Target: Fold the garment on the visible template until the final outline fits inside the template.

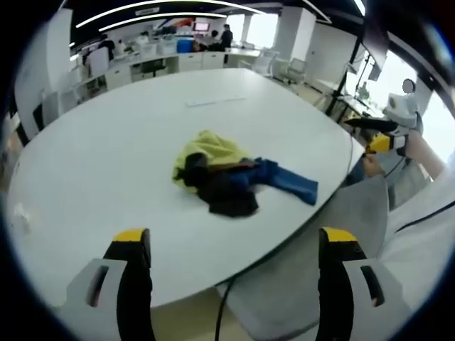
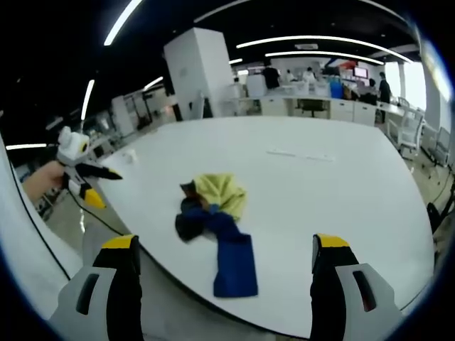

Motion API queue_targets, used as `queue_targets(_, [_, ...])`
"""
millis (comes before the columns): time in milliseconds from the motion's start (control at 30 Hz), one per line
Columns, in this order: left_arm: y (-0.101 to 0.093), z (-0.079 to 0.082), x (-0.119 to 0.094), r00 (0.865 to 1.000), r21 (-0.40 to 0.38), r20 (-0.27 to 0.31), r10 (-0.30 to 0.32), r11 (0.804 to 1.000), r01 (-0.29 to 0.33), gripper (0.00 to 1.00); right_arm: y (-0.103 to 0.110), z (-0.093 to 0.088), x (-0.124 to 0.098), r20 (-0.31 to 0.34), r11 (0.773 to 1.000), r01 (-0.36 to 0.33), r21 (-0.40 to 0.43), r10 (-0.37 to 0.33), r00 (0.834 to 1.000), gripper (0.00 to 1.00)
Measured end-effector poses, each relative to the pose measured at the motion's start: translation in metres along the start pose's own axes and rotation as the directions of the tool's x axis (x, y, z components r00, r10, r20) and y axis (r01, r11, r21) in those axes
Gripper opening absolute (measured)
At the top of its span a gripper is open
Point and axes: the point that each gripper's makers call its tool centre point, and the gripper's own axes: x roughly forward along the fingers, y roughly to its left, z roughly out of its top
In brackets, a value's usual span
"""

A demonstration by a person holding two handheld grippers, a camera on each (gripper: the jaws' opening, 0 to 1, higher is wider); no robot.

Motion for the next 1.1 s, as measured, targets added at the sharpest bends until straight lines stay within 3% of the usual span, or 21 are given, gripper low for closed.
queue_targets(1100, [0.003,0.003,0.008,1.000,0.002,-0.026,-0.004,1.000,0.004,0.93,-0.003,-0.005,0.013,-0.040,1.000,-0.022,0.002,0.023,0.999,1.00])
